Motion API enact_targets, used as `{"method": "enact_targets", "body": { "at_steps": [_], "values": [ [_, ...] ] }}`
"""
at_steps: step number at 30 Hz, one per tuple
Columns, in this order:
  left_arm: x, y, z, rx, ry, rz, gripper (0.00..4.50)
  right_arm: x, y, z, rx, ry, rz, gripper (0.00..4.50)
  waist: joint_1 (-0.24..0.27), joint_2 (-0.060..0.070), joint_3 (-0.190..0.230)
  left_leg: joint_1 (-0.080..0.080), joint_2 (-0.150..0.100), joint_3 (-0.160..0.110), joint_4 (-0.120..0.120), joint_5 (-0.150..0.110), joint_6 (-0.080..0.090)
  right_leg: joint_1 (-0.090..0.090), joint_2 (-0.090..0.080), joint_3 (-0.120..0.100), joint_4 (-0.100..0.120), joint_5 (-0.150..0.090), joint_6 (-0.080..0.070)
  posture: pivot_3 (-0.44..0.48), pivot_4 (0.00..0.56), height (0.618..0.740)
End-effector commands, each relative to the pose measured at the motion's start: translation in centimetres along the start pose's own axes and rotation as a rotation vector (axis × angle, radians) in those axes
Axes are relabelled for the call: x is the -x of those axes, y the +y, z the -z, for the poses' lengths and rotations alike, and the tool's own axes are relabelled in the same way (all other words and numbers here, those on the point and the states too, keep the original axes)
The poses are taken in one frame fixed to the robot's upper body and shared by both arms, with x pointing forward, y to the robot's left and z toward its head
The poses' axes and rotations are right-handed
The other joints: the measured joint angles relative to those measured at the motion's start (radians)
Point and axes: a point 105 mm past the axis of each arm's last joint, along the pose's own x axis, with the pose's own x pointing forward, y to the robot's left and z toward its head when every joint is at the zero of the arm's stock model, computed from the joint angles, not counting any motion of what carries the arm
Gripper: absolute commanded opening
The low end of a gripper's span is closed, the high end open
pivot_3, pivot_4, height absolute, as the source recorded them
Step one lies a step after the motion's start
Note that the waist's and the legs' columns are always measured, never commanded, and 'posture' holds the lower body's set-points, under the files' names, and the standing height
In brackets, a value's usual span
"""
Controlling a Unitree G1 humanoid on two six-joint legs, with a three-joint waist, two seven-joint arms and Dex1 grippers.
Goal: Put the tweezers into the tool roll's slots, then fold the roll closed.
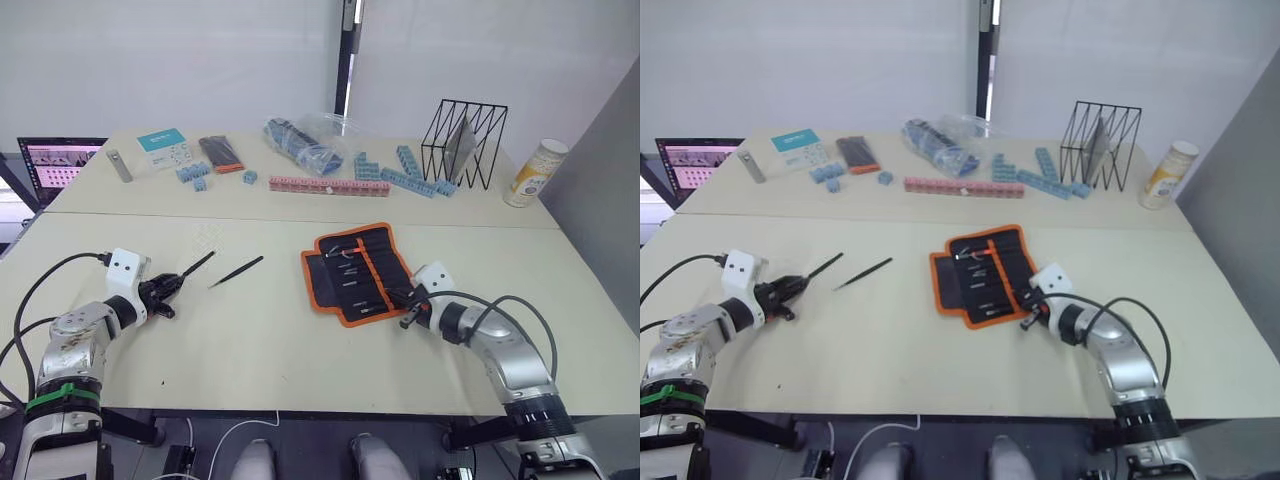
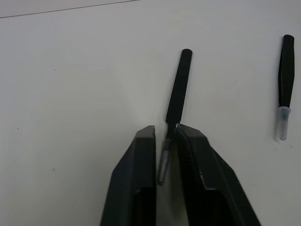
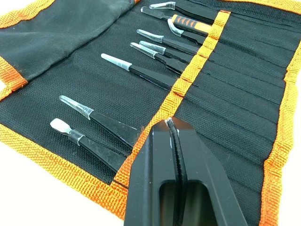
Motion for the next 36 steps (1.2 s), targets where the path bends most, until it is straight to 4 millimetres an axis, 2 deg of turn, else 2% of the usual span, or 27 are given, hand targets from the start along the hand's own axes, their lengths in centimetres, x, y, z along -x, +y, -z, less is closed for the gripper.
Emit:
{"method": "enact_targets", "body": {
  "at_steps": [1, 3, 7, 11, 12, 15, 18, 21, 24, 30, 36],
  "values": [
    [-0.9, 0.0, 0.4, 0.031, -0.003, -0.022, 0.01, -0.2, 0.9, 0.9, -0.019, 0.03, -0.023, 0.0, 0.005, 0.0, 0.0, 0.0, 0.0, 0.0, 0.0, 0.0, 0.0, 0.0, 0.0, 0.0, 0.0, 0.0, 0.0, 0.0, 0.15, 0.74],
    [-1.1, 0.0, -0.3, 0.031, -0.036, -0.024, 0.01, -0.3, 0.9, 0.9, -0.024, 0.03, -0.017, 0.0, 0.005, 0.0, 0.0, 0.0, 0.0, 0.0, 0.0, 0.0, 0.0, 0.0, 0.0, 0.0, 0.0, 0.0, 0.0, 0.0, 0.15, 0.74],
    [-0.6, 0.0, -3.2, 0.028, -0.148, -0.021, 0.01, -0.2, 0.8, 1.1, -0.028, 0.033, -0.008, 0.0, 0.005, 0.0, 0.0, 0.0, 0.0, 0.0, 0.0, 0.0, 0.0, 0.0, 0.0, 0.0, 0.0, 0.0, -0.001, 0.0, 0.15, 0.74],
    [-0.3, -1.5, -6.3, -0.008, -0.22, 0.068, 0.01, -0.1, 0.7, 1.1, -0.031, 0.033, 0.002, 0.0, 0.003, -0.001, 0.0, -0.001, 0.0, 0.0, 0.0, 0.001, 0.0, 0.0, 0.0, 0.0, 0.0, 0.002, 0.003, 0.0, 0.15, 0.74],
    [-0.3, -2.3, -7.1, -0.025, -0.23, 0.106, 0.01, -0.1, 0.6, 1.1, -0.032, 0.032, 0.004, 0.0, 0.002, -0.001, 0.0, -0.001, 0.0, 0.0, 0.0, 0.001, 0.0, 0.0, 0.0, 0.0, 0.0, 0.003, 0.004, 0.0, 0.15, 0.74],
    [-0.7, -6.2, -9.4, -0.101, -0.212, 0.303, 0.01, -0.1, 0.7, 1.1, -0.034, 0.029, 0.009, 0.0, -0.002, -0.001, 0.0, -0.002, 0.0, 0.0, 0.0, 0.001, 0.0, -0.001, 0.0, 0.0, 0.0, 0.003, 0.004, 0.0, 0.15, 0.74],
    [-1.4, -8.5, -10.5, -0.136, -0.177, 0.385, 0.01, -0.2, 0.8, 1.1, -0.04, 0.025, 0.014, 0.0, -0.003, -0.001, 0.0, -0.002, 0.0, -0.001, 0.0, 0.001, 0.0, 0.0, 0.0, 0.0, -0.001, 0.003, 0.005, 0.0, 0.15, 0.74],
    [-2.4, -11.8, -11.7, -0.191, -0.157, 0.505, 0.01, -0.4, 0.9, 1.0, -0.05, 0.016, 0.025, 0.0, -0.007, -0.001, 0.0, -0.001, 0.0, 0.0, 0.001, 0.001, 0.0, 0.0, 0.0, 0.0, -0.001, 0.003, 0.005, 0.0, 0.15, 0.74],
    [-3.1, -14.8, -11.1, -0.283, -0.08, 0.609, 0.01, -0.4, 0.9, 0.9, -0.056, 0.008, 0.037, 0.0, -0.012, -0.001, 0.0, -0.001, 0.0, 0.0, 0.001, 0.001, 0.0, 0.0, 0.0, 0.0, -0.001, 0.003, 0.005, 0.0, 0.15, 0.74],
    [-4.0, -19.2, -9.5, -0.345, 0.024, 0.756, 0.01, 0.0, 1.2, 1.1, -0.067, 0.006, 0.053, 0.0, -0.01, -0.001, 0.0, -0.002, 0.0, -0.001, 0.0, 0.001, 0.0, -0.001, 0.001, 0.001, -0.001, 0.002, 0.005, 0.0, 0.15, 0.74],
    [-5.1, -21.8, -8.5, -0.369, 0.101, 0.801, 0.01, 0.1, 1.7, 1.2, -0.084, 0.004, 0.071, 0.0, -0.009, -0.001, 0.0, -0.003, 0.0, -0.001, 0.0, 0.001, 0.0, -0.001, 0.001, 0.001, -0.001, 0.002, 0.005, 0.0, 0.15, 0.74]
  ]
}}
